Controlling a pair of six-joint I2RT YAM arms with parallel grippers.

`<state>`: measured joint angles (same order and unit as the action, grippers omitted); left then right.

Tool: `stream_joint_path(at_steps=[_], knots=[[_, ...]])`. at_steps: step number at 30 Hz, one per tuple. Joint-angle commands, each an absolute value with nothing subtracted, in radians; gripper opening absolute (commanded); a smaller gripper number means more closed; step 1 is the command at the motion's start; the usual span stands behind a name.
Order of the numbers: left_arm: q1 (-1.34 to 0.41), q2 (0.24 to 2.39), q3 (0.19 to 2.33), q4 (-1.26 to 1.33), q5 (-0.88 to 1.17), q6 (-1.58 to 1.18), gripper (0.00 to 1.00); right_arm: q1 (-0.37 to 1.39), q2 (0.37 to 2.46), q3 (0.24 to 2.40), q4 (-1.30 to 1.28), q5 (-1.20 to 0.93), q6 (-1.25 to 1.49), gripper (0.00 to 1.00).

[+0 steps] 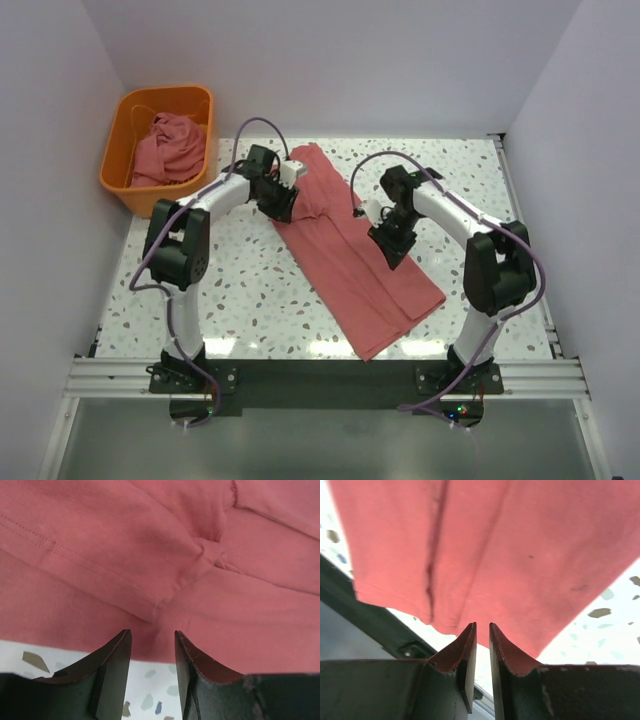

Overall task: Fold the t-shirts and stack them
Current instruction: Fold the tshirt

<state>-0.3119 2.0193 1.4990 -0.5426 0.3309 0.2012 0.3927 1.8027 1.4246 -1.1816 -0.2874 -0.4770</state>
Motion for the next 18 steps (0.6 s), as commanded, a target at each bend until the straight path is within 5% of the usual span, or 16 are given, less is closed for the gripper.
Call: stream_joint_path(at_steps=[1,18], knots=[[-0.31,2.095,1.586,-0.555,0.301,0.19,0.44,0.377,1.85,1.407,-1.152,-0.193,-0.525,0.19],[-0.341,2.43,1.977,-0.644,0.348,0.222,0.4,0.495,1.93,1.207,-1.083,-0.414,-0.414,0.08]])
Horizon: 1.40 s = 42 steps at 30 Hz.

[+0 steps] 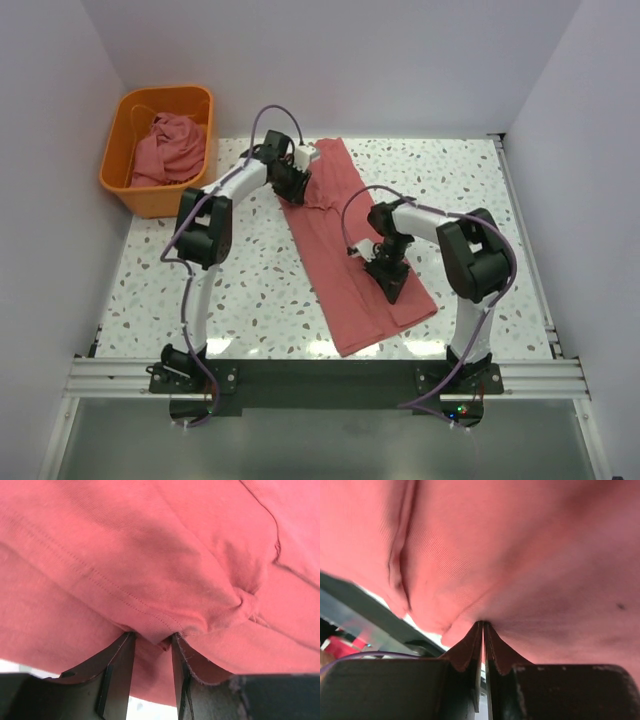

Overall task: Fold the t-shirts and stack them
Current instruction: Fold the tshirt

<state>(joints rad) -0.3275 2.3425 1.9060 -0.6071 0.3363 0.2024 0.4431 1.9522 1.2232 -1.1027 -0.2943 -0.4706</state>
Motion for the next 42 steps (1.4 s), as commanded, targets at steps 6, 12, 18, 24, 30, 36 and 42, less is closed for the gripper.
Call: stream_joint_path(at_steps=[6,12,18,24,30,36,42], knots=[[-0.354,2.482,2.105,-0.617,0.385,0.222,0.41,0.612,1.931,1.25,-1.017,-0.595,-0.282,0.1],[-0.347,2.337,2.025,-0.542,0.405,0.225,0.47,0.58,1.908,1.396,-1.107,-0.676,-0.313,0.2],[-0.345,2.15,1.899,-0.532,0.475,0.189,0.49,0.48,1.85,1.528,-1.19,-0.667,-0.368,0.22],[-0.362,2.01,1.651,-0.523,0.521,0.147,0.49,0.423,1.855,1.474,-1.227,-0.39,-0.479,0.16],[-0.373,1.947,1.468,-0.485,0.529,0.117,0.47,0.429,1.905,1.335,-1.108,-0.273,-0.459,0.08],[-0.371,1.907,1.411,-0.488,0.514,0.127,0.47,0.494,1.928,1.218,-0.977,-0.233,-0.437,0.03],[-0.331,1.87,1.408,-0.497,0.561,0.123,0.48,0.581,1.968,1.152,-0.89,-0.267,-0.379,0.0]])
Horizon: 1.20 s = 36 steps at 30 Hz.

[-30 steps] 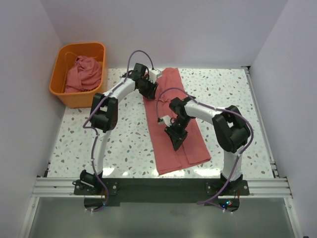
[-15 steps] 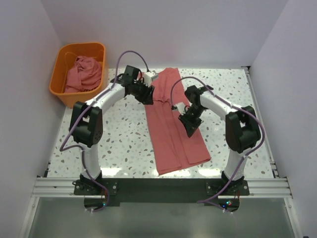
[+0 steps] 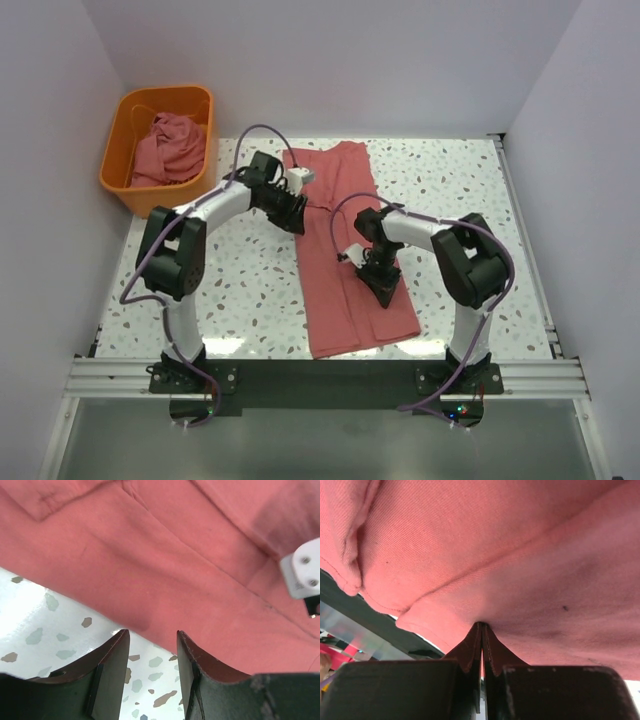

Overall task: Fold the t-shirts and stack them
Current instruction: Fold the tshirt

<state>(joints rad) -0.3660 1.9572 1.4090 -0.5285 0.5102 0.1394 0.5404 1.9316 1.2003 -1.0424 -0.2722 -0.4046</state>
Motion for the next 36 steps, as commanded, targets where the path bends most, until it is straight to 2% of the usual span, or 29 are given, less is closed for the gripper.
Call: stream_joint_path(at_steps=[1,11,14,20,27,31,36], knots=[[-0.299,1.862,1.408,-0.494,0.592,0.115,0.48,0.59,1.968,1.151,-0.861,-0.287,-0.367,0.0],[-0.229,1.825,1.405,-0.532,0.627,0.124,0.49,0.732,1.954,1.23,-0.733,-0.497,-0.161,0.0],[-0.242,1.836,1.402,-0.529,0.63,0.129,0.49,0.715,1.899,1.298,-0.79,-0.531,-0.178,0.01],[-0.279,1.877,1.413,-0.494,0.626,0.115,0.49,0.554,1.827,1.431,-0.913,-0.581,-0.255,0.06],[-0.313,1.966,1.439,-0.439,0.623,0.074,0.44,0.42,1.982,1.604,-0.855,-0.374,-0.221,0.04],[-0.314,2.017,1.457,-0.414,0.612,0.046,0.34,0.405,2.072,1.67,-0.808,-0.249,-0.203,0.02],[-0.314,2.103,1.497,-0.416,0.545,0.038,0.27,0.385,2.197,1.735,-0.782,-0.167,-0.19,0.0]])
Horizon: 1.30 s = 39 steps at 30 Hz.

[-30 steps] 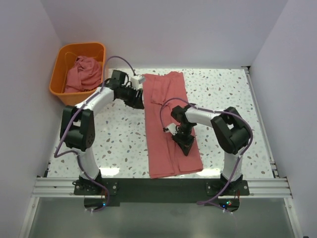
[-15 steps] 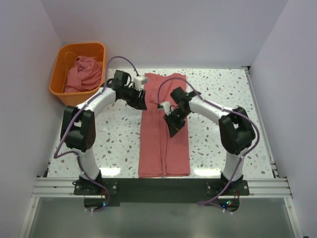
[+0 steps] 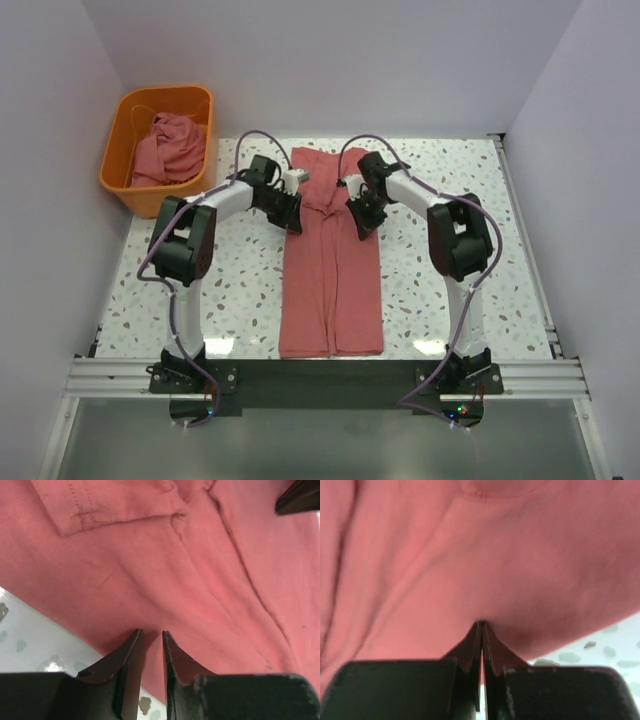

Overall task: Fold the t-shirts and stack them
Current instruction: Fold the tshirt

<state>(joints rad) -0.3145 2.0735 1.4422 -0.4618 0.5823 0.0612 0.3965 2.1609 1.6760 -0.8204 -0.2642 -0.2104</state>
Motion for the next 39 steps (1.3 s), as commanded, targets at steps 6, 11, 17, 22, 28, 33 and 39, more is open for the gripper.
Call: stream_joint_path(at_steps=[6,11,17,22,28,33,39], knots=[[-0.31,2.195,1.577,-0.433,0.497,0.045,0.24,0.351,2.298,1.833,-0.77,-0.111,-0.172,0.0],[-0.298,2.258,1.66,-0.439,0.483,0.032,0.23,0.341,2.365,1.925,-0.781,-0.118,-0.164,0.0],[-0.276,2.299,1.73,-0.451,0.442,0.031,0.23,0.341,2.418,1.997,-0.796,-0.133,-0.132,0.0],[-0.247,2.333,1.781,-0.479,0.451,0.026,0.23,0.341,2.434,2.034,-0.799,-0.147,-0.107,0.01],[-0.241,2.28,1.781,-0.482,0.567,0.044,0.4,0.341,2.415,2.101,-0.818,-0.161,-0.103,0.11],[-0.242,2.101,1.706,-0.384,0.658,0.07,0.56,0.339,2.267,2.128,-0.831,-0.247,-0.143,0.35],[-0.241,1.805,1.605,-0.321,0.663,0.257,0.8,0.339,2.012,2.117,-0.836,-0.305,-0.196,0.59]])
